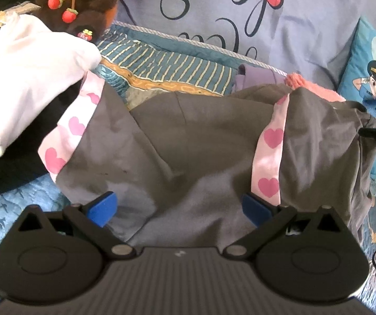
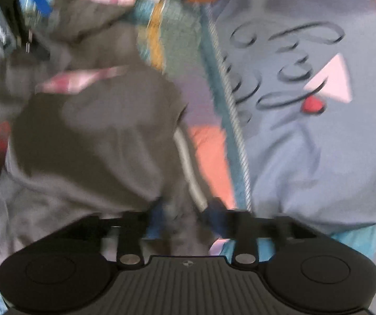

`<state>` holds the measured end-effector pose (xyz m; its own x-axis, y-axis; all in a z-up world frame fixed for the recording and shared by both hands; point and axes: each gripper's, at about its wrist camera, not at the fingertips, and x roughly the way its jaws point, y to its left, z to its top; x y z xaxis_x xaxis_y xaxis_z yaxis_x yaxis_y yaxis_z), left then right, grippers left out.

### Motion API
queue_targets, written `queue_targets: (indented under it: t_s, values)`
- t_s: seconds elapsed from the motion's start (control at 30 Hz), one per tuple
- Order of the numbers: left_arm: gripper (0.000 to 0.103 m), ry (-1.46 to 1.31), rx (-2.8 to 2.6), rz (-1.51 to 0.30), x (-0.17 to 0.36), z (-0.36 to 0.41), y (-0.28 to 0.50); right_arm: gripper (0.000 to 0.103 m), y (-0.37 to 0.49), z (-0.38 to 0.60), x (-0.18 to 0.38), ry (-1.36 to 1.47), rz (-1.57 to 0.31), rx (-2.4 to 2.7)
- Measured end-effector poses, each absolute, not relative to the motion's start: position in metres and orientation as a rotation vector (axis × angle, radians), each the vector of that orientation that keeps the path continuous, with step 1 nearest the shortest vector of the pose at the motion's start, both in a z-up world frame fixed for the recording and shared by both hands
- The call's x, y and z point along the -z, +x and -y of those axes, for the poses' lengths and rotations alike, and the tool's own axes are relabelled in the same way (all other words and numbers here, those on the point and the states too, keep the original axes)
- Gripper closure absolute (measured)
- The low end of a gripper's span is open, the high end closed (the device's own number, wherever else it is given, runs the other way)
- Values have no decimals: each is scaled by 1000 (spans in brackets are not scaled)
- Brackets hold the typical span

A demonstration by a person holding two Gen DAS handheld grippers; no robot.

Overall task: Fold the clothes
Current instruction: 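Grasp the pink cloth strip with the right gripper and straighten it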

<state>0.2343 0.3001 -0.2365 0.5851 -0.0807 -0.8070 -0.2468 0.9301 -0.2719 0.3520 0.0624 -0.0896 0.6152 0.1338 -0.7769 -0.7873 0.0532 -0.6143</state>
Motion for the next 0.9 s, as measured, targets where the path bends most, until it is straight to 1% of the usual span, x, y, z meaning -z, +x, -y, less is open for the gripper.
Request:
queue_targets:
  t_s: [0.03,0.07,0.13,0.23,0.3,0.4,0.47,0.53,0.6,0.63,0.67,0.7,0.73,0.9]
  values:
    - [0,-378,-106,-945,236,-301,234,33,351,-65,82,-1317,-587,-776]
    - [0,-375,-111,-945,236,-302,234,32,350,-69,76,-1291,-562,-784]
    - [0,-370,-124,-945,236,-302,234,32,349,-81,68,-1244,-538,-818]
    - [0,-359,-134,-944,236,-303,234,32,344,-109,72,-1217,-540,-933]
    - [0,-358,-135,-941,235,-304,234,33,340,-130,83,-1208,-568,-1005]
    - [0,-368,-138,-940,235,-308,233,38,353,-154,95,-1209,-659,-1044]
    - [0,-375,-139,-939,234,-310,233,47,365,-165,103,-1197,-752,-1041]
    - [1,-386,-137,-936,234,-313,232,49,374,-172,111,-1172,-855,-1029]
    - [1,-393,-135,-936,234,-314,232,57,378,-172,118,-1156,-937,-1012]
    - [0,-396,-134,-936,235,-315,232,67,380,-170,122,-1154,-973,-1002]
    - [0,-398,-134,-939,235,-315,233,84,380,-169,125,-1155,-997,-995]
    - [0,-400,-134,-940,236,-316,233,93,378,-169,125,-1162,-994,-1000]
    - [1,-403,-133,-940,236,-316,233,98,373,-167,122,-1172,-973,-1018]
    - [1,-414,-133,-937,235,-318,233,99,334,-161,94,-1247,-810,-1169]
